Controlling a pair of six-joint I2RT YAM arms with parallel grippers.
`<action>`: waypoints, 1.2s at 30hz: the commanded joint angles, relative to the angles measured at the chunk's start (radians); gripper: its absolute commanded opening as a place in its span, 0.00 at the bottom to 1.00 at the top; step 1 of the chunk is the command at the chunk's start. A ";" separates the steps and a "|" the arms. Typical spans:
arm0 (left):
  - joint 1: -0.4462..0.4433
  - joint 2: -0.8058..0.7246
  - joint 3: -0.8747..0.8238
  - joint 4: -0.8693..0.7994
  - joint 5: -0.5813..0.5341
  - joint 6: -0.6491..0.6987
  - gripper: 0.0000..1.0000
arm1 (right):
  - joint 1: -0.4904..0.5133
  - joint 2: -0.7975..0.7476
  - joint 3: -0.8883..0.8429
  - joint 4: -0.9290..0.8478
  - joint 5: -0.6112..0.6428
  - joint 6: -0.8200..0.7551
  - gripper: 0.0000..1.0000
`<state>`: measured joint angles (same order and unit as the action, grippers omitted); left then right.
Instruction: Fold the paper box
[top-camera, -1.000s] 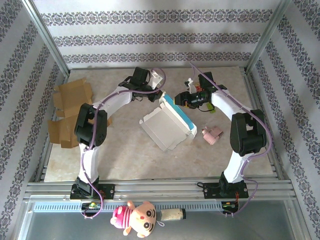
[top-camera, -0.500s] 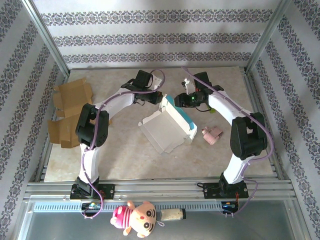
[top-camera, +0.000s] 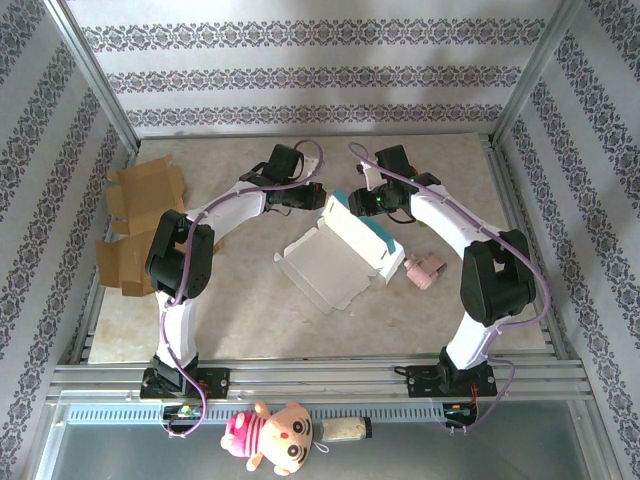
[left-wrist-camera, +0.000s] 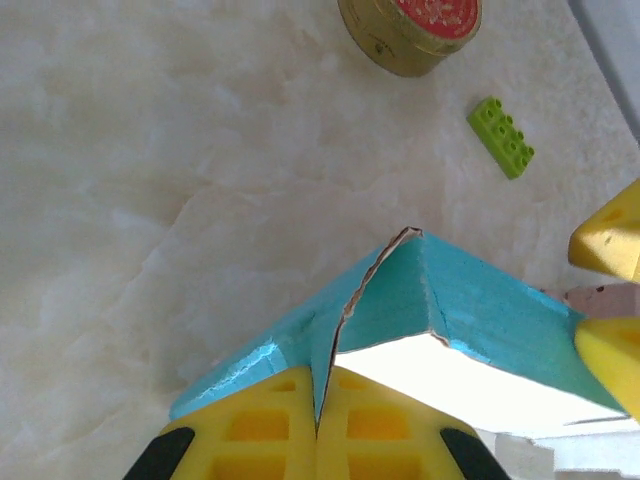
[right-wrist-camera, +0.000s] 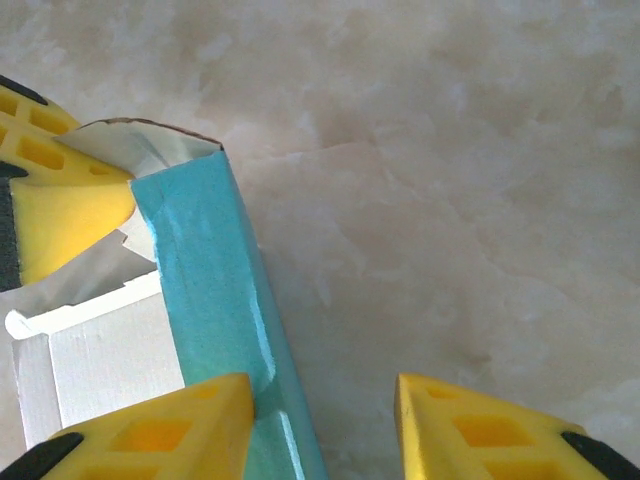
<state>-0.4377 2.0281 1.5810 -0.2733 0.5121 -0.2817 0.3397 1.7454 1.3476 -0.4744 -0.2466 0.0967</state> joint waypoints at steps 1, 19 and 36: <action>-0.019 -0.009 0.028 0.172 0.088 -0.072 0.05 | 0.017 -0.015 -0.029 -0.026 0.026 -0.026 0.42; -0.020 0.102 -0.017 0.539 0.121 -0.279 0.06 | 0.021 -0.039 -0.048 -0.002 0.021 -0.004 0.41; -0.029 0.015 -0.176 0.536 0.118 -0.210 0.28 | 0.021 -0.041 -0.062 0.005 0.057 0.004 0.41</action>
<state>-0.4446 2.1117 1.3987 0.3103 0.6304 -0.5636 0.3496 1.6993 1.2999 -0.4488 -0.2207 0.0978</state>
